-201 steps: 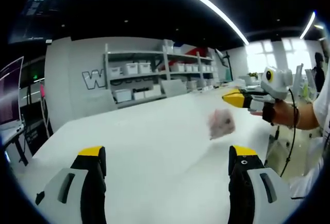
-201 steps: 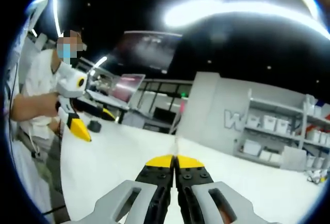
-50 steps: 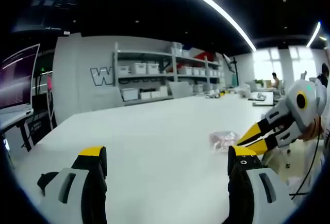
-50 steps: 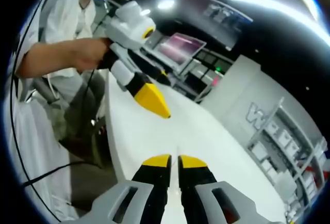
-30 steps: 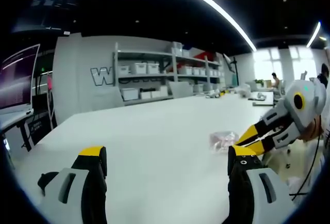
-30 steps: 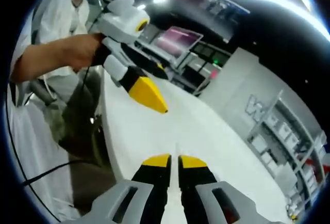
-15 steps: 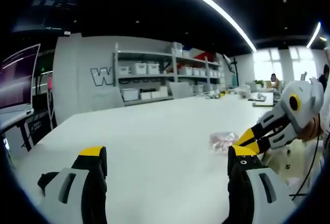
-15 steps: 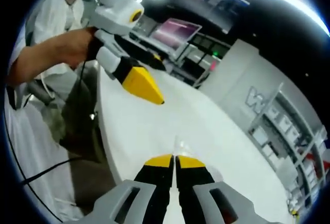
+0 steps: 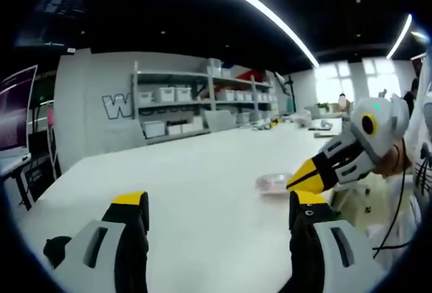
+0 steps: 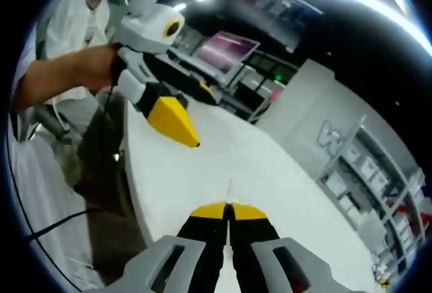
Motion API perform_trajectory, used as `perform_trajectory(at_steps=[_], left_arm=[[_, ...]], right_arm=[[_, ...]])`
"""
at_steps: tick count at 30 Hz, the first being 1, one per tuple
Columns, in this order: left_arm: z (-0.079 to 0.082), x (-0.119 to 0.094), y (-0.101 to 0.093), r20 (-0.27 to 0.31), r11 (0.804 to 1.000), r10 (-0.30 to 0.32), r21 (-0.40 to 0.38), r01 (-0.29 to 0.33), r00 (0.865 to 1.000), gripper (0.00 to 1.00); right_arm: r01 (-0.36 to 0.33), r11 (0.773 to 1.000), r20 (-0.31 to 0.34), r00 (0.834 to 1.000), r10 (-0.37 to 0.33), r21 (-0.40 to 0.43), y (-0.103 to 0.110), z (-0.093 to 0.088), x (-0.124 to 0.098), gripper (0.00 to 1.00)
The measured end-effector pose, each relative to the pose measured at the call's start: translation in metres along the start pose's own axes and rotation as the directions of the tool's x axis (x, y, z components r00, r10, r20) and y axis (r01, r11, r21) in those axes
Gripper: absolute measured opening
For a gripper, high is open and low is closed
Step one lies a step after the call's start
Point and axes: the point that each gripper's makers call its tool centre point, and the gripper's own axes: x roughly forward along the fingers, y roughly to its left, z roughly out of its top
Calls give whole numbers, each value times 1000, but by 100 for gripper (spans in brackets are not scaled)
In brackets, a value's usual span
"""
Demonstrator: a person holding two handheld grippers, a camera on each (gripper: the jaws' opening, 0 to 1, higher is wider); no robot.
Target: Open the resealable bag by pulling the two sides of the seal apart until the entire bag opening is separated and visibly accessible.
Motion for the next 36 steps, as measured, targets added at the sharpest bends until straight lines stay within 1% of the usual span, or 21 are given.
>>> perform_trajectory(at_steps=[2, 3, 7, 9, 11, 13, 14, 15, 18, 20, 21, 22, 24, 29, 30, 32, 34, 35, 36], left_arm=[[1, 1, -5, 1, 1000, -20, 8, 20, 1000, 72], [2, 1, -7, 3, 1000, -27, 13, 27, 1000, 70], [5, 2, -11, 17, 998, -49, 31, 49, 999, 69], [7, 1, -14, 30, 997, -63, 54, 62, 998, 67], [9, -1, -18, 38, 992, -90, 96, 86, 995, 57], [10, -1, -23, 39, 985, -116, 129, 110, 992, 44], [10, -2, -26, 42, 981, -127, 150, 120, 991, 40], [11, -1, -28, 45, 978, -133, 170, 124, 990, 39], [12, 0, -32, 38, 969, -135, 214, 124, 990, 39], [13, 1, -34, 44, 956, -140, 266, 123, 989, 36], [13, 1, -35, 44, 952, -143, 278, 125, 989, 35], [14, 1, -37, 47, 939, -150, 320, 127, 988, 31], [14, 0, -39, 49, 919, -154, 374, 125, 987, 27], [15, 0, -43, 48, 884, -149, 455, 111, 988, 26], [16, 0, -45, 48, 871, -151, 479, 110, 987, 26], [17, 1, -50, 46, 811, -158, 575, 103, 986, 25], [15, 2, -56, 24, 749, -160, 654, 106, 987, 23], [14, 3, -60, 14, 716, -159, 690, 106, 987, 22], [14, 5, -64, 7, 678, -161, 727, 105, 987, 21]], right_arm=[[9, 1000, 4, 1000, -9, 6, -3, -1, -1, 0], [12, 1000, 5, 1000, -12, 7, -5, -1, -2, 0], [20, 1000, 14, 1000, -21, 22, -9, -1, -3, 0], [25, 999, 22, 999, -25, 32, -11, 0, -4, 0], [28, 999, 29, 999, -30, 45, -14, 1, -4, 0], [36, 998, 35, 999, -38, 54, -17, 1, -4, 0], [39, 997, 37, 998, -41, 60, -19, 2, -4, 0], [42, 997, 39, 998, -45, 66, -20, 2, -4, 0], [47, 997, 41, 998, -50, 69, -22, 2, -4, 0], [49, 997, 42, 998, -51, 67, -22, 3, -4, 0], [49, 997, 43, 998, -52, 67, -22, 3, -4, 0], [50, 996, 44, 998, -53, 69, -22, 3, -4, 0], [51, 996, 46, 997, -54, 71, -22, 4, -4, 0], [48, 996, 49, 997, -52, 82, -22, 4, -5, 0], [48, 995, 51, 997, -53, 84, -22, 4, -5, 0], [46, 994, 55, 997, -51, 94, -23, 5, -6, 0], [42, 994, 56, 997, -48, 103, -25, 4, -6, 0], [40, 993, 58, 997, -46, 110, -25, 5, -5, 0], [38, 993, 58, 997, -45, 115, -26, 4, -5, 0]])
